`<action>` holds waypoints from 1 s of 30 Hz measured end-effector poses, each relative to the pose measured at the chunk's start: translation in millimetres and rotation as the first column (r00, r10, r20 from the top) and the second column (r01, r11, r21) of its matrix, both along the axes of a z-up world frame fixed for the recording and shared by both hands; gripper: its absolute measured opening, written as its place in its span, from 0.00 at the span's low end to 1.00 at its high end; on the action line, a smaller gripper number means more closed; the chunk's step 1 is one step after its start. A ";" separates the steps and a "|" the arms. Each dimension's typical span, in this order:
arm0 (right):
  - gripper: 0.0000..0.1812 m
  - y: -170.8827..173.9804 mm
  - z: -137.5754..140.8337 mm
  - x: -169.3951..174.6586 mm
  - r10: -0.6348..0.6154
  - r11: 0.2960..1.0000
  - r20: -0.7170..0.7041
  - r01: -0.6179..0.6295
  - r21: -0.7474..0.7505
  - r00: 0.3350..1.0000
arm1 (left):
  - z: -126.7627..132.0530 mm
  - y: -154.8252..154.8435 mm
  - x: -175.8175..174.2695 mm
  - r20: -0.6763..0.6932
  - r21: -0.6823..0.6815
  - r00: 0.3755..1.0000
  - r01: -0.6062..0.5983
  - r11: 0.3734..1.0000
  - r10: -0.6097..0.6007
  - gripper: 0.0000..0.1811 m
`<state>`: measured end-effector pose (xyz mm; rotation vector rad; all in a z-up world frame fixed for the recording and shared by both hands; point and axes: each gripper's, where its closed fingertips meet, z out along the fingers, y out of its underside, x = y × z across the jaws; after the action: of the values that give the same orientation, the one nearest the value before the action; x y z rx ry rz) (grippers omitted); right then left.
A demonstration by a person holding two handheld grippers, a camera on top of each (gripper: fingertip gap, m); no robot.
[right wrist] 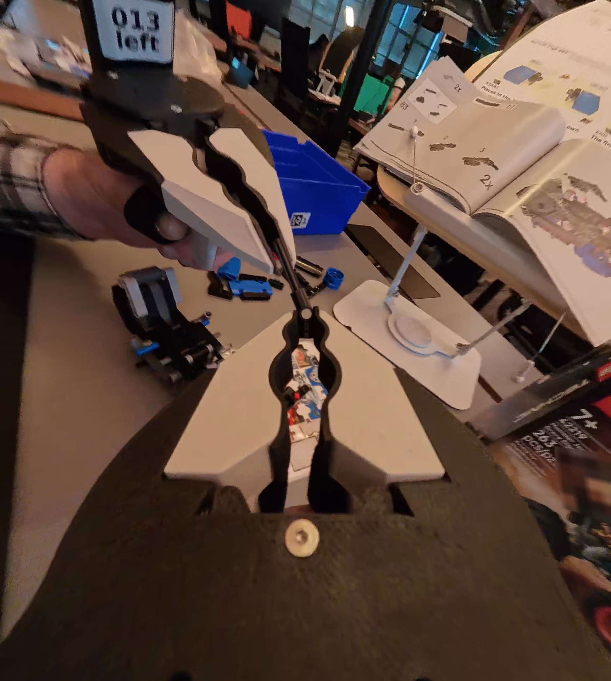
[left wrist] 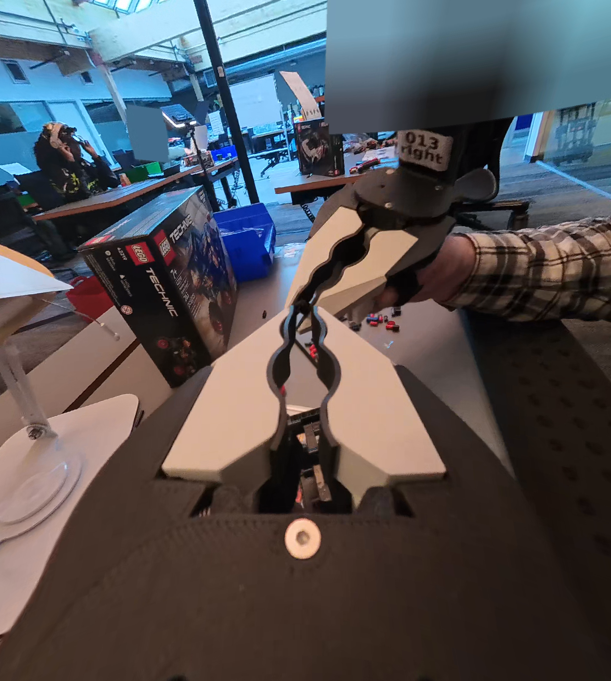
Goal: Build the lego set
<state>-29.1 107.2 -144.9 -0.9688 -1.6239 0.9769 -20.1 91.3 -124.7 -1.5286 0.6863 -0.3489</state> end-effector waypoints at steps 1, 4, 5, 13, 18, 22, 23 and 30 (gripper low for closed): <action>0.03 0.1 -0.4 -0.1 -0.010 1.000 -0.002 0.010 0.026 1.000 | -0.4 0.2 -0.3 -0.004 0.002 1.000 -0.004 1.000 0.004 0.02; 0.02 0.9 -5.1 -1.0 -0.042 0.991 0.009 0.041 0.128 0.999 | -1.9 0.7 0.9 0.002 -0.019 1.000 0.000 1.000 0.000 0.06; 0.03 -0.4 -4.6 -1.2 -0.045 0.989 0.004 0.043 0.143 0.999 | -3.5 0.7 2.2 0.001 -0.029 1.000 0.005 1.000 -0.005 0.05; 0.02 -2.1 -2.5 0.1 -0.067 0.977 -0.006 0.067 0.205 0.998 | -8.0 1.3 1.8 -0.021 -0.022 1.000 -0.011 1.000 0.010 0.01; 0.02 -3.6 1.1 0.8 -0.069 0.979 -0.013 0.070 0.192 0.998 | -5.3 0.0 3.0 0.009 -0.001 1.000 -0.007 1.000 0.007 0.01; 0.02 -5.9 5.0 0.7 -0.053 0.988 -0.025 0.057 0.143 0.998 | -1.9 -1.3 3.1 0.033 0.019 0.999 -0.005 1.000 0.004 0.01; 0.02 -6.2 4.7 0.6 -0.055 0.987 -0.025 0.058 0.150 0.998 | -2.0 -1.5 3.2 0.031 0.024 1.000 -0.005 1.000 0.005 0.01; 0.02 -8.4 5.9 -0.2 -0.065 0.984 -0.022 0.068 0.164 0.998 | -1.4 -1.9 4.4 0.043 0.033 0.999 -0.010 0.999 0.009 0.02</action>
<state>-29.3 98.8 -139.0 -0.8941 -1.6202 0.7903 -15.7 89.5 -126.1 -1.4890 0.6482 -0.3605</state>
